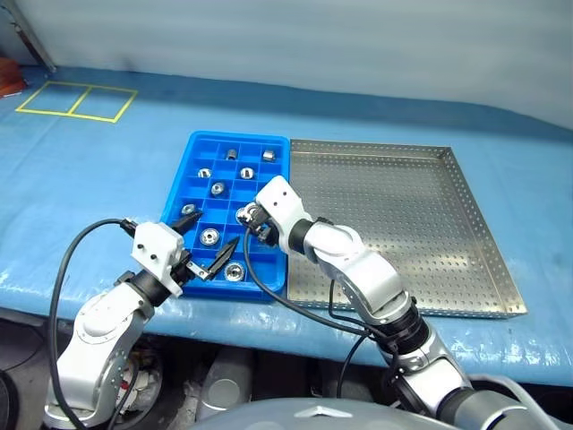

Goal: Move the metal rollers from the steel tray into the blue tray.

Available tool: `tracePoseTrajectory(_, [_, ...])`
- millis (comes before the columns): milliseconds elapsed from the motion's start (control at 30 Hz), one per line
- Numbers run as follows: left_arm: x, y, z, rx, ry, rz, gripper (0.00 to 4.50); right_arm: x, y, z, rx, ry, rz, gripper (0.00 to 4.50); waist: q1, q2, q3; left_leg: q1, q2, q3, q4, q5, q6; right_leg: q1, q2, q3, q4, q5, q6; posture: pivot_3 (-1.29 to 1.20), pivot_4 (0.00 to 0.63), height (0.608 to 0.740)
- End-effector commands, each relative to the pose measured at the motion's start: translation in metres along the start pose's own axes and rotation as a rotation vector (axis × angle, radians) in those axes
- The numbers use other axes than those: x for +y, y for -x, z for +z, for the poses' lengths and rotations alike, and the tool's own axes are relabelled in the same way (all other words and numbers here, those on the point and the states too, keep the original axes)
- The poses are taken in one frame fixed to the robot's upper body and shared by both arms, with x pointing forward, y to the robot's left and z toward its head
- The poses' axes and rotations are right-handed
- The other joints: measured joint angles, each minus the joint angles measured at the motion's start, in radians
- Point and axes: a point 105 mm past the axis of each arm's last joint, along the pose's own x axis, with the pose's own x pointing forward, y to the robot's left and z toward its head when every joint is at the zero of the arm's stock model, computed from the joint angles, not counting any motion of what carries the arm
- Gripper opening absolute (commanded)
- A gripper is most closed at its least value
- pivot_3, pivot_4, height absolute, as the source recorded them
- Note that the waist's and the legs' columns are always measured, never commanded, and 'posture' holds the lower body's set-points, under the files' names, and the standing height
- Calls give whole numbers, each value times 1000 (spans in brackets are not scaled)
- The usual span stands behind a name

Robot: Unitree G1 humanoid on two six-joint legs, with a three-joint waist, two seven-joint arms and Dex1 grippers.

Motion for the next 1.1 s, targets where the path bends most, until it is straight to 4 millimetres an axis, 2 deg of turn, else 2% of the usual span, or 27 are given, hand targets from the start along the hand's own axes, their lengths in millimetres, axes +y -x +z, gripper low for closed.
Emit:
tracePoseTrajectory(33, [-7,-1,13,-45,-13,-18,4500,5,5,1,-22,-4,16,1802,9,0,0,0,0,0,-1,0,0,-1,0,-1,-1,0,0,415,150,740])
tracePoseTrajectory(300, [-12,-8,12,-50,10,-55,4500,-3,24,-23,57,-42,-18,1802,22,0,0,-3,-1,0,-5,0,0,2,0,-2,-7,0,0,362,150,740])
tracePoseTrajectory(433, [-15,-14,12,-56,17,-92,4500,-3,37,-33,92,-76,-23,3097,22,0,0,-3,0,0,-5,0,-1,4,1,-3,-7,0,0,337,150,740])
tracePoseTrajectory(567, [-18,-20,13,-59,18,-136,4500,-7,43,-34,97,-101,-60,4436,13,0,0,-1,0,0,-5,0,-1,5,1,-3,-8,0,0,301,150,740])
tracePoseTrajectory(767, [-24,-31,20,-72,8,-198,4500,-20,59,-26,47,-134,-144,4476,-4,-1,0,-2,-1,0,-5,0,-1,5,1,-3,-8,0,0,249,150,740])
tracePoseTrajectory(933, [-29,-50,26,-74,-16,-252,4500,-37,93,-27,33,-156,-246,4476,-15,-1,0,-2,-1,0,-5,0,-1,6,1,-3,-8,0,0,213,150,740])
tracePoseTrajectory(1100, [-51,-63,32,-99,-8,-394,4500,-45,124,-32,52,-142,-363,4476,-49,-1,0,-2,-1,0,-4,0,-1,6,1,-3,-8,0,0,125,150,740])
